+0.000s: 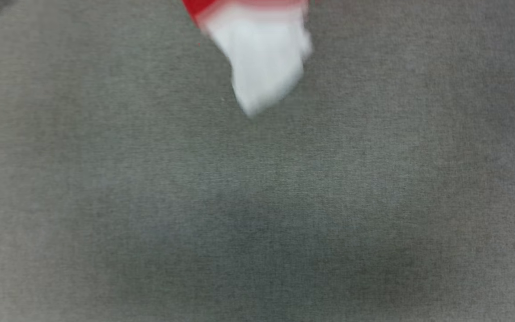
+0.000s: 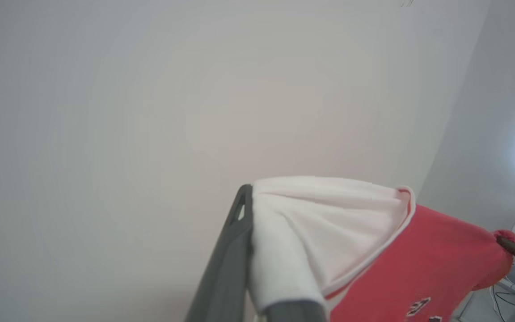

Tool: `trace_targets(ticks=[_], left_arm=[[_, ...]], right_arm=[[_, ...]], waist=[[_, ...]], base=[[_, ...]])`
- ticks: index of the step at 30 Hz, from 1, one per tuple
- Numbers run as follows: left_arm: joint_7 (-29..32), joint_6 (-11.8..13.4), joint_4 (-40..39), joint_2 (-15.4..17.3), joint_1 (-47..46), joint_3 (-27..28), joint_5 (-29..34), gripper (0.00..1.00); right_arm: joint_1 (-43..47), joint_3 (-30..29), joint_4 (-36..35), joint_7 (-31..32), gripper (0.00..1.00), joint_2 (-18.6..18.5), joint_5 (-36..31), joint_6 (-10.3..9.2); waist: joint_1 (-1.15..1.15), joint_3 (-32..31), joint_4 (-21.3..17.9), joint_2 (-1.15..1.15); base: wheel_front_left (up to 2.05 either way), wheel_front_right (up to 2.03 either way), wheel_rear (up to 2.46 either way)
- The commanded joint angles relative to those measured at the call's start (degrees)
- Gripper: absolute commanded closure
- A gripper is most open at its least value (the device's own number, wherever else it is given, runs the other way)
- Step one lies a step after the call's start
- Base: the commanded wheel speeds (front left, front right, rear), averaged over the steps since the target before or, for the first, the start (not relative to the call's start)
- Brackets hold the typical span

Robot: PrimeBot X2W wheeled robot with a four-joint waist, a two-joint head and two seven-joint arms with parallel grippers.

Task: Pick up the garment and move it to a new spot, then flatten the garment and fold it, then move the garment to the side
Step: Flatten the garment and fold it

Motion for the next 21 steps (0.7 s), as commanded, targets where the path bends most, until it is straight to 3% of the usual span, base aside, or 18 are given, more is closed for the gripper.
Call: trace_targets(ticks=[1,6,11,16,21], left_arm=[[-0.9,0.3,0.9,1.1,-0.5,0.9,-0.1,1.0],[-3.9,-0.4,5.3,0.4,-3.6,-0.7,0.0,1.0],[-5.8,-0.6,-0.1,-0.2,5.3,-5.5,-3.8,1.0],[-8.1,-0.6,-8.8,1.9,19.6,-10.4,-7.3,1.0],[-8.9,-0.6,-18.8,2.9,35.3,-10.3,-8.4,1.0]], right_arm=[[0.0,-0.9,1.0,-0.4,1.0,-1.0,-0.2,-0.54],[-1.9,-2.0,4.2,-2.1,1.0,0.2,-1.2,-0.54],[3.9,-0.1,3.0,-1.0,1.0,0.4,0.9,-0.47],[15.0,4.4,-4.3,1.7,1.0,-1.1,6.1,-0.39],[29.2,9.9,-16.4,3.6,1.0,-4.9,12.3,-0.36]], waist=[[0.0,0.9,-0.9,0.0],[0.0,1.0,-0.9,0.0],[0.0,0.8,-0.2,0.0],[0.0,0.5,0.0,0.0],[0.0,-0.8,-0.2,0.0]], base=[[0.0,0.0,0.0],[0.0,0.0,0.0],[0.0,0.0,0.0],[0.0,0.0,0.0],[0.0,0.0,0.0]])
